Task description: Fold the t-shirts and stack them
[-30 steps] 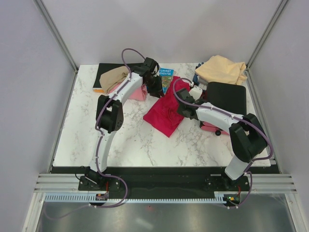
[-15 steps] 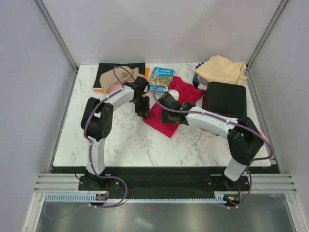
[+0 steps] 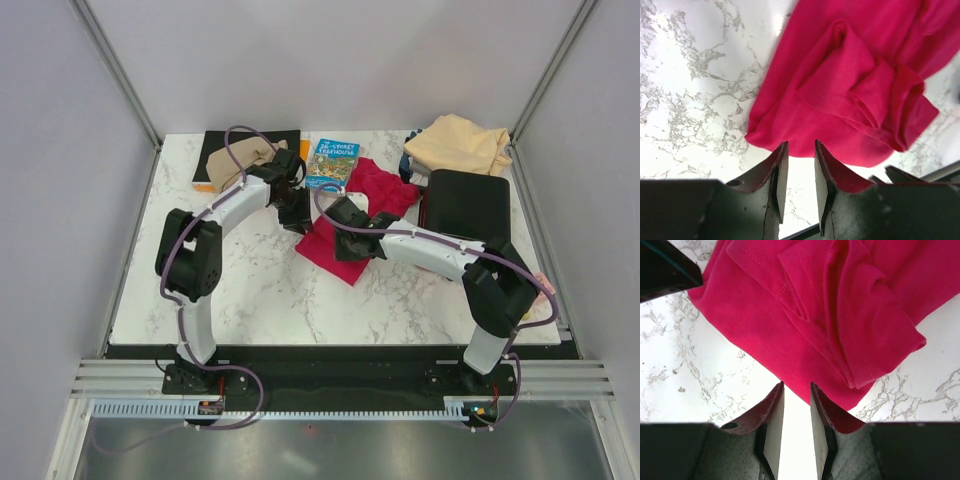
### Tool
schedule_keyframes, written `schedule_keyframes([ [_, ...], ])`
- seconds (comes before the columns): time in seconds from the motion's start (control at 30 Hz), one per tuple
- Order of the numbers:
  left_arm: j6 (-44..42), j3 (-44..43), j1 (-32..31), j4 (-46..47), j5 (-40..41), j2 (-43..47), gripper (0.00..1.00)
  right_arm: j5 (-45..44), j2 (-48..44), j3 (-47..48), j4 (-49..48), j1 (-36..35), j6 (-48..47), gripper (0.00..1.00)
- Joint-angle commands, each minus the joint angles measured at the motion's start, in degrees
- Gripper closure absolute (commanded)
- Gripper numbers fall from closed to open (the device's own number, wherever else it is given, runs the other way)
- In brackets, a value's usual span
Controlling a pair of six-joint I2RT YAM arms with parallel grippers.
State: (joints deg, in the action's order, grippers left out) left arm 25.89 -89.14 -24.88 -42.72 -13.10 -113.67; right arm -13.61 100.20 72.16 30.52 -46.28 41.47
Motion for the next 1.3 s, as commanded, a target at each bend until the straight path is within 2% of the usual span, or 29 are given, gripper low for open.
schedule_keyframes([
  [0.0,-3.21,-1.03,-0.69,1.85,-3.85,3.72,0.66,0.51,1.39,1.05,1.73,0.05,-0.25,0.66],
  [0.27,-4.36,0.81,-2.71,1.5,-5.97,2.75,0.66,1.65,5.08,1.58,3.4,0.05,-0.6,0.66],
  [0.57,-5.24,2.31,-4.56,2.82,-2.99,-2.25,0.69,-0.9,10.35,3.42,4.28,0.05,-1.48,0.67],
  [0.67,-5.15,2.13,-4.65,2.82,-1.76,-4.45,0.79,-0.98,12.03,4.48,4.37,-0.04,-1.48,0.68],
  [0.7,-4.8,2.31,-4.73,2.73,-1.23,-4.98,0.89,-0.98,12.38,4.65,4.37,0.05,-1.57,0.67],
  [0.73,-4.45,2.31,-4.74,2.29,-0.7,-5.42,0.94,-0.81,12.99,4.92,4.37,-0.04,-1.57,0.68],
  [0.77,-4.1,2.39,-4.74,1.85,0.52,-6.03,0.98,-0.72,13.26,5.53,4.37,0.05,-1.83,0.71],
  [0.8,-3.4,2.22,-4.74,0.98,1.14,-7.17,0.98,-0.63,13.52,5.8,4.54,0.05,-1.83,0.81],
  [1.0,-2.6,6.08,-4.82,-2.19,1.5,-7.28,0.98,2.43,14.14,5.8,6.91,-0.04,-1.22,1.0],
  [1.27,-4.18,14.25,-7.72,-5.79,-0.25,-0.25,0.98,5.34,7.64,0.71,10.34,-3.45,1.77,1.0],
])
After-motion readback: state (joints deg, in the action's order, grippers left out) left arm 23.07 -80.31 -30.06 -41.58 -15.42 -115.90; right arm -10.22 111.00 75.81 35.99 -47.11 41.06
